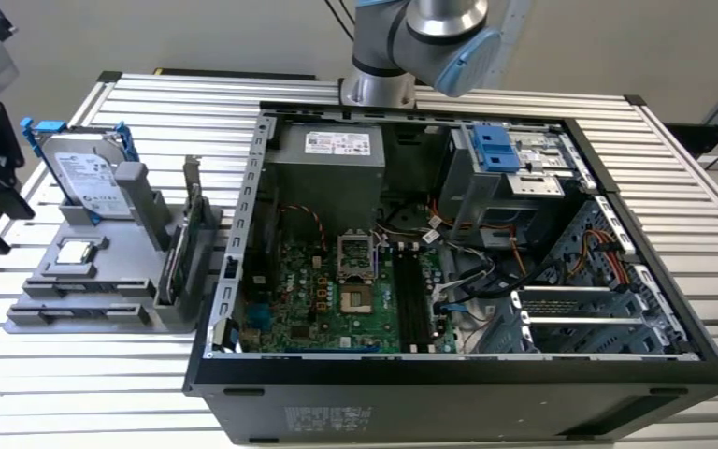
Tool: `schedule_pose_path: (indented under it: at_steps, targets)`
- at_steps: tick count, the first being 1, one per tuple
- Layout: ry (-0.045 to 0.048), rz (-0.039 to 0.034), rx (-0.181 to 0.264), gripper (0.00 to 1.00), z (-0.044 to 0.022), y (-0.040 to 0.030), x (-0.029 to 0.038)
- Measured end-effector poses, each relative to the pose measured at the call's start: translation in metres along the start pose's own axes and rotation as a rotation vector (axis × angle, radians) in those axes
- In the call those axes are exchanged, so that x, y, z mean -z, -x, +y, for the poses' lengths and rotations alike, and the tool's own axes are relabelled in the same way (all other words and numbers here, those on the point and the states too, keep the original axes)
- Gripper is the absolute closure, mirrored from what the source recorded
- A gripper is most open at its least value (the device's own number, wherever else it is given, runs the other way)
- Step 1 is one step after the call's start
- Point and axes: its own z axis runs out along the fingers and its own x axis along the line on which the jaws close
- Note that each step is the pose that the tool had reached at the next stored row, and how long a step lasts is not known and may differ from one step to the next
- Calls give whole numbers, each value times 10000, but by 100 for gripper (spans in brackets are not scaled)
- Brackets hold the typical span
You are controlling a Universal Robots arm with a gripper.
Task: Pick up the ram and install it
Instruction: 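Pick up the ram and move it above insertion slot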
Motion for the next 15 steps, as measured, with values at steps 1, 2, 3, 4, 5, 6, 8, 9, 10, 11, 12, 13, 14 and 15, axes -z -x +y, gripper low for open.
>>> schedule_pose_path:
  at_steps: [1, 2, 3, 4, 5, 6, 8, 9, 10, 11, 12, 13, 14, 15]
  targets:
    - [0, 0, 0, 0, 0, 0, -4]
    - [0, 0, 0, 0, 0, 0, -7]
    - [1, 1, 0, 0, -1, 0, -11]
    - [0, 1, 0, 0, -1, 0, -15]
    - [0, 1, 0, 0, -1, 0, -18]
    - [0, 0, 0, 0, -1, -1, -21]
    - [-1, -1, 0, 0, -2, 0, -24]
    - [0, 0, 0, 0, -1, -1, -26]
    - [1, 0, 0, 0, -2, -1, -28]
    - [0, 0, 0, 0, -2, -1, -30]
    - [1, 1, 0, 0, -2, -1, -31]
    - [0, 0, -1, 0, -2, -1, -31]
    - [1, 1, 0, 0, -2, -1, -33]
    - [2, 2, -1, 0, -2, -1, -36]
